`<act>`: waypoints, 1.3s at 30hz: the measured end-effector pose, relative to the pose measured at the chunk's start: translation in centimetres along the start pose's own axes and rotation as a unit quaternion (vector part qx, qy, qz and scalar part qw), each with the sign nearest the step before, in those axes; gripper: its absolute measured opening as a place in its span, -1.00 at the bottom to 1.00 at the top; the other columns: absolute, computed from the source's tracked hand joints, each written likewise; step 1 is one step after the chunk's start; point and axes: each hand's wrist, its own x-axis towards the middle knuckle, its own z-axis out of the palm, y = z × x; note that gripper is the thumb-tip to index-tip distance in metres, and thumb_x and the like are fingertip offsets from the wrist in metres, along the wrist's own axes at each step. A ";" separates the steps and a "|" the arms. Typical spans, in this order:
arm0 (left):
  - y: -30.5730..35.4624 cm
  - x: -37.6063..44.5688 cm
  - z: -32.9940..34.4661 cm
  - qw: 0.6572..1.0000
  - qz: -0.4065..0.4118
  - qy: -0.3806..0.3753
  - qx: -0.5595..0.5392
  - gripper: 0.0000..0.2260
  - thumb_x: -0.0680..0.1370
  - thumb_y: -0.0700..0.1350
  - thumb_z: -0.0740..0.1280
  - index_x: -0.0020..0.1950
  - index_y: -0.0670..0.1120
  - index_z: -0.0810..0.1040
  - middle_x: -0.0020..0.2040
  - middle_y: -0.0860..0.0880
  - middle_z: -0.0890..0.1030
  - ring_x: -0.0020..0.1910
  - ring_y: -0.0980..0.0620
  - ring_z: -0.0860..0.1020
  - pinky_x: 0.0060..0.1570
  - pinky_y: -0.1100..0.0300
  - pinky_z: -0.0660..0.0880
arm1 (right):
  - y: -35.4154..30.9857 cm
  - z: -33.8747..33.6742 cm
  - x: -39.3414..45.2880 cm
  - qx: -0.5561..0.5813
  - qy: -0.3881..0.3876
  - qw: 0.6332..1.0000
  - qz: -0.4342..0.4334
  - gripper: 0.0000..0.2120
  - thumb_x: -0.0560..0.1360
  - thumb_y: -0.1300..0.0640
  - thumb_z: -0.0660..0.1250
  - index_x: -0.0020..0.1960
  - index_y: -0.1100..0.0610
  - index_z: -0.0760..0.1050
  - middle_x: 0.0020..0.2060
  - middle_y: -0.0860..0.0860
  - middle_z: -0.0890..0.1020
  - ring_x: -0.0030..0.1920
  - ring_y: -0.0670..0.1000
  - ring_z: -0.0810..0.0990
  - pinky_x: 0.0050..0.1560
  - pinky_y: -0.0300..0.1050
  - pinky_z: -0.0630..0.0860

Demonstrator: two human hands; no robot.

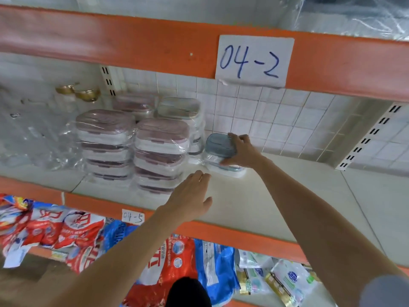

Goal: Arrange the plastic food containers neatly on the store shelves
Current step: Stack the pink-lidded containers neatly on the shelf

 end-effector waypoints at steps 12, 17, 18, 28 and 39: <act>1.1 -3.1 -2.4 0.999 -0.035 -0.011 -0.029 -0.63 0.54 -0.09 0.27 0.30 -0.19 0.31 0.23 -0.12 0.31 0.22 -0.03 0.36 0.18 0.17 0.43 | -0.8 1.6 -11.0 0.043 0.008 0.999 0.030 -0.07 0.20 -0.03 0.58 0.43 0.00 0.15 0.19 0.10 0.22 0.11 0.25 0.44 0.13 0.12 0.49; 1.6 -4.0 -3.3 0.997 -0.041 -0.071 -0.018 -0.61 0.52 -0.12 0.29 0.27 -0.22 0.26 0.21 -0.14 0.30 0.20 -0.04 0.34 0.16 0.21 0.42 | -2.0 1.2 -15.7 0.003 -0.050 0.997 0.050 -0.09 0.23 -0.11 0.53 0.43 -0.03 0.10 0.28 0.03 0.20 0.29 0.13 0.26 0.18 0.23 0.43; 1.7 -3.9 -3.4 0.995 -0.042 -0.091 -0.014 -0.56 0.52 -0.12 0.30 0.31 -0.24 0.24 0.23 -0.15 0.28 0.22 -0.05 0.33 0.19 0.19 0.41 | -2.2 0.7 -16.0 -0.005 -0.055 0.997 0.050 -0.10 0.24 -0.10 0.52 0.42 0.01 0.11 0.29 0.01 0.19 0.31 0.09 0.21 0.18 0.21 0.41; 6.1 1.7 -1.3 0.976 0.027 -0.210 0.048 -0.14 0.53 -0.08 0.35 0.52 -0.24 -0.25 0.55 -0.21 -0.18 0.53 -0.16 -0.14 0.50 0.01 -0.07 | 2.0 -3.7 -23.2 -0.041 0.007 0.993 0.109 -0.12 0.19 -0.15 0.56 0.32 0.19 0.24 0.20 0.06 0.33 0.19 0.06 0.32 0.18 0.02 0.35; 6.7 1.9 -1.7 0.974 0.055 -0.181 0.125 -0.20 0.36 -0.02 0.50 0.45 -0.17 0.14 0.37 -0.08 0.28 0.36 -0.09 0.26 0.42 -0.06 0.14 | 3.2 -4.0 -27.3 -0.052 -0.032 0.983 0.175 -0.13 0.21 -0.18 0.53 0.33 0.16 0.21 0.19 0.05 0.36 0.20 0.07 0.35 0.21 0.00 0.29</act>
